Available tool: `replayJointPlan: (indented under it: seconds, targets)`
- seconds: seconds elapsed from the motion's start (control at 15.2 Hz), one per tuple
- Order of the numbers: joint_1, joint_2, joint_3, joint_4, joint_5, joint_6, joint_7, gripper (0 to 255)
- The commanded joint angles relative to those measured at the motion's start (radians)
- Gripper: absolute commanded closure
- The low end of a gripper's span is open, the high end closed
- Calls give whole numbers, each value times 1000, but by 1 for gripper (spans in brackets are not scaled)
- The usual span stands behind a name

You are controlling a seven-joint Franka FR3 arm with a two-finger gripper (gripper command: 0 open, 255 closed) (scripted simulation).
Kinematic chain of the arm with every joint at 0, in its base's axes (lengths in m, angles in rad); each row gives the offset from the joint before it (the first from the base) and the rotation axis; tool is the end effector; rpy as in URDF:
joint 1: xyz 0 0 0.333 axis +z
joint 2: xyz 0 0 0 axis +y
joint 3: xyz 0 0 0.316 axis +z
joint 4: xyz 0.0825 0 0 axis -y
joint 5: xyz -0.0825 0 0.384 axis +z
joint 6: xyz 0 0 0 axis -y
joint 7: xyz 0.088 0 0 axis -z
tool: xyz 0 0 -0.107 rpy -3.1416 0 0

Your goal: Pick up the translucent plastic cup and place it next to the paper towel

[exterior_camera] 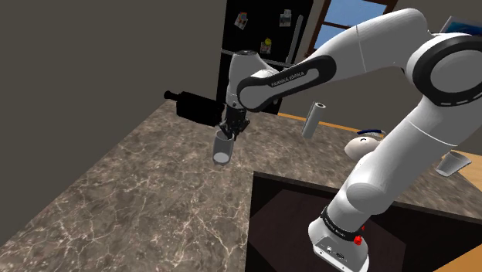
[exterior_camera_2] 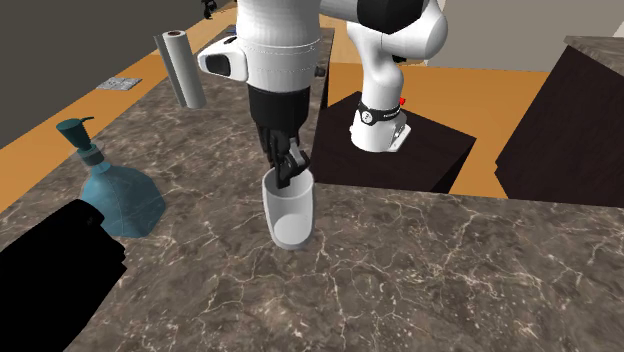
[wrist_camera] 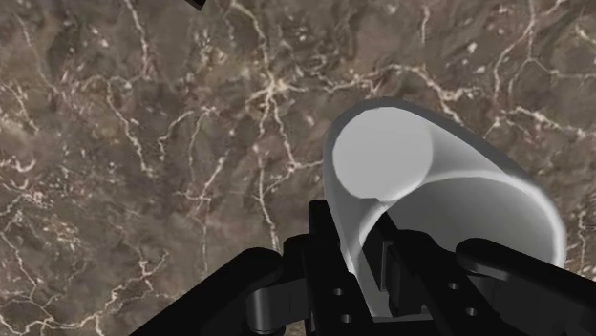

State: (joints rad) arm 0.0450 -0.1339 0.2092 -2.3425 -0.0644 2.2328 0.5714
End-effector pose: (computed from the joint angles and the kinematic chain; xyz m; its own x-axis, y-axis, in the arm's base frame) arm 0.4726 0.1215 0.3887 0.9599 -0.2739 0.0590 -0.2772 -0.9592 0.0563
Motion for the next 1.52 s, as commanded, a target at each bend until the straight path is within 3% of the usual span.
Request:
replayJointPlan:
  seconds: [0.0, 1.45]
  targets:
    - [1, -15, -1, 14, 5, -28, -6, 255]
    - [2, -107, -12, 225, 31, -328, -42, 255]
